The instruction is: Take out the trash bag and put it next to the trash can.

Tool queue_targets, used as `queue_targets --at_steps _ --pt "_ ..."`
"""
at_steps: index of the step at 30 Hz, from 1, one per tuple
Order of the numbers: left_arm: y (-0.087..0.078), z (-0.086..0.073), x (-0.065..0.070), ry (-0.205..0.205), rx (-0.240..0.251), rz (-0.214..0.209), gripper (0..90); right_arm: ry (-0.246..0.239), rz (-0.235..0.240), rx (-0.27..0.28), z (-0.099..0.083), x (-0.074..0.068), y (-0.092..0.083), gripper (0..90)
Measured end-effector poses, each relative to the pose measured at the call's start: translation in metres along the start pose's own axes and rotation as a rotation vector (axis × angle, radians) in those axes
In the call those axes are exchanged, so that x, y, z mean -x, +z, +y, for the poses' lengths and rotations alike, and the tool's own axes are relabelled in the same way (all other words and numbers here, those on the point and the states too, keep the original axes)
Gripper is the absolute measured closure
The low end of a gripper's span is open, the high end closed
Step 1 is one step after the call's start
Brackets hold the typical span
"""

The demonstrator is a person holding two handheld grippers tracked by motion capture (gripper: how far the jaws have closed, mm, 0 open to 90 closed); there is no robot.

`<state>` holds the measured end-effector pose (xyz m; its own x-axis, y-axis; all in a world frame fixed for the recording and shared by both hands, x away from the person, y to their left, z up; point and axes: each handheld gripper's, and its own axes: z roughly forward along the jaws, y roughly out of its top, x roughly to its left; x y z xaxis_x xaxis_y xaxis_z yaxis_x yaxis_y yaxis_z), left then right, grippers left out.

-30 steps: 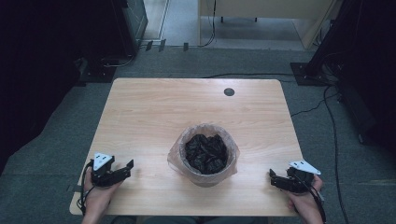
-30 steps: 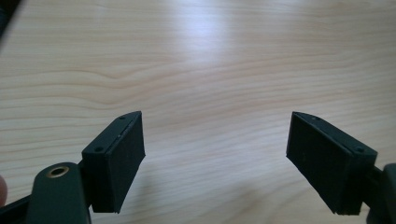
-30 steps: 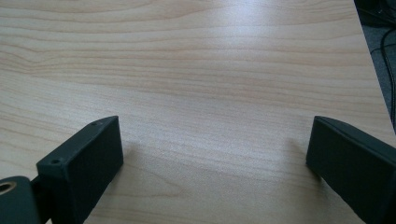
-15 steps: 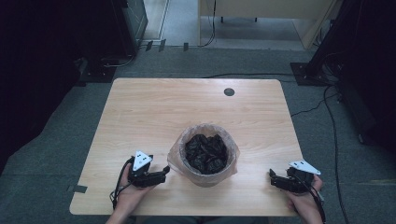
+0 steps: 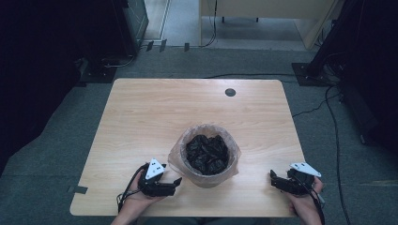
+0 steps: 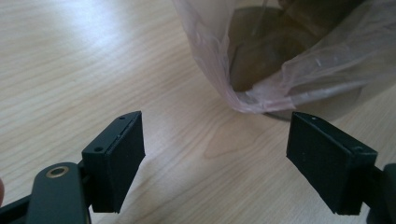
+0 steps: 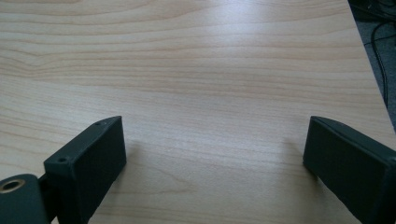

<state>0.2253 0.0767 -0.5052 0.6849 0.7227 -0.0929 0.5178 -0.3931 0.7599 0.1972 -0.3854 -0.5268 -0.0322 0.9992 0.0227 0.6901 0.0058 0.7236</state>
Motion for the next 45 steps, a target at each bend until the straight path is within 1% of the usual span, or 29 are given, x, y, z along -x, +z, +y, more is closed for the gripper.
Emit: queue_targets --at_steps 3,7,9,10,12,13,15,18,20,23,25,28,30,31,35,36,37,38,39,40,41,42,43,44,45 --pt "0.003 0.001 0.003 0.015 -0.009 -0.001 19.0 0.002 0.003 0.000 0.001 -0.004 0.000 5.9" --pt "0.009 0.005 0.006 0.021 -0.005 0.024 19.1 -0.005 0.011 -0.001 0.001 -0.009 0.000 6.0" --pt "0.014 0.007 0.009 0.026 -0.008 0.040 19.6 0.002 0.019 0.001 0.001 -0.012 0.000 6.0" --pt "0.016 0.007 0.011 0.024 -0.007 0.052 23.8 0.005 0.025 0.001 0.001 -0.013 0.000 6.1" --pt "0.019 0.010 0.013 0.020 0.003 0.065 28.8 0.020 0.027 0.006 0.001 -0.017 0.000 9.3" --pt "0.019 0.011 0.014 0.018 0.009 0.077 33.9 0.028 0.030 0.009 0.001 -0.020 -0.001 9.9" --pt "0.020 0.013 0.015 0.009 0.029 0.080 39.5 0.039 0.051 0.011 0.002 -0.025 -0.001 9.9" --pt "0.020 0.013 0.018 0.021 0.057 0.089 53.1 0.028 0.080 0.019 0.002 -0.037 -0.002 9.9" --pt "0.019 0.014 0.021 0.020 0.076 0.079 62.7 0.020 0.098 0.026 0.003 -0.047 -0.004 9.9" --pt "0.018 0.013 0.022 0.018 0.099 0.067 74.1 0.010 0.132 0.027 0.003 -0.061 -0.005 9.9" --pt "0.017 0.013 0.022 0.022 0.104 0.064 78.5 -0.009 0.150 0.022 0.002 -0.071 -0.005 9.9" --pt "0.016 0.013 0.021 0.011 0.109 0.049 82.8 -0.039 0.181 0.006 0.000 -0.084 -0.004 9.9" --pt "0.015 0.014 0.020 -0.008 0.120 0.039 85.0 -0.050 0.203 0.006 0.000 -0.090 -0.003 9.9" --pt "0.015 0.014 0.020 -0.008 0.120 0.039 86.4 -0.055 0.211 0.013 0.002 -0.096 -0.002 9.9" --pt "0.013 0.014 0.019 -0.021 0.128 0.030 88.2 -0.083 0.233 0.036 0.006 -0.110 -0.001 9.9" --pt "0.012 0.015 0.018 -0.030 0.134 0.028 88.4 -0.094 0.237 0.046 0.007 -0.112 0.000 9.9" --pt "0.012 0.015 0.018 -0.030 0.134 0.028 88.6 -0.101 0.239 0.052 0.008 -0.115 0.001 10.1" --pt "0.010 0.015 0.018 -0.036 0.142 0.027 88.6 -0.101 0.239 0.052 0.008 -0.115 0.001 10.1" --pt "0.008 0.016 0.017 -0.042 0.148 0.027 88.8 -0.112 0.237 0.063 0.009 -0.118 0.002 12.6" --pt "0.006 0.017 0.017 -0.049 0.155 0.026 89.0 -0.108 0.227 0.074 0.010 -0.119 0.002 16.5" --pt "0.004 0.017 0.016 -0.053 0.161 0.025 89.2 -0.111 0.231 0.092 0.011 -0.120 0.002 17.1" --pt "0.001 0.018 0.016 -0.067 0.173 0.024 89.3 -0.115 0.237 0.101 0.013 -0.120 0.002 21.0" --pt "-0.002 0.019 0.015 -0.071 0.179 0.021 89.4 -0.119 0.235 0.124 0.014 -0.121 0.001 26.8" --pt "-0.003 0.019 0.015 -0.076 0.185 0.020 89.6 -0.127 0.232 0.146 0.016 -0.121 0.000 30.5" --pt "-0.008 0.021 0.015 -0.087 0.201 0.014 89.7 -0.126 0.234 0.185 0.018 -0.121 -0.003 41.9"
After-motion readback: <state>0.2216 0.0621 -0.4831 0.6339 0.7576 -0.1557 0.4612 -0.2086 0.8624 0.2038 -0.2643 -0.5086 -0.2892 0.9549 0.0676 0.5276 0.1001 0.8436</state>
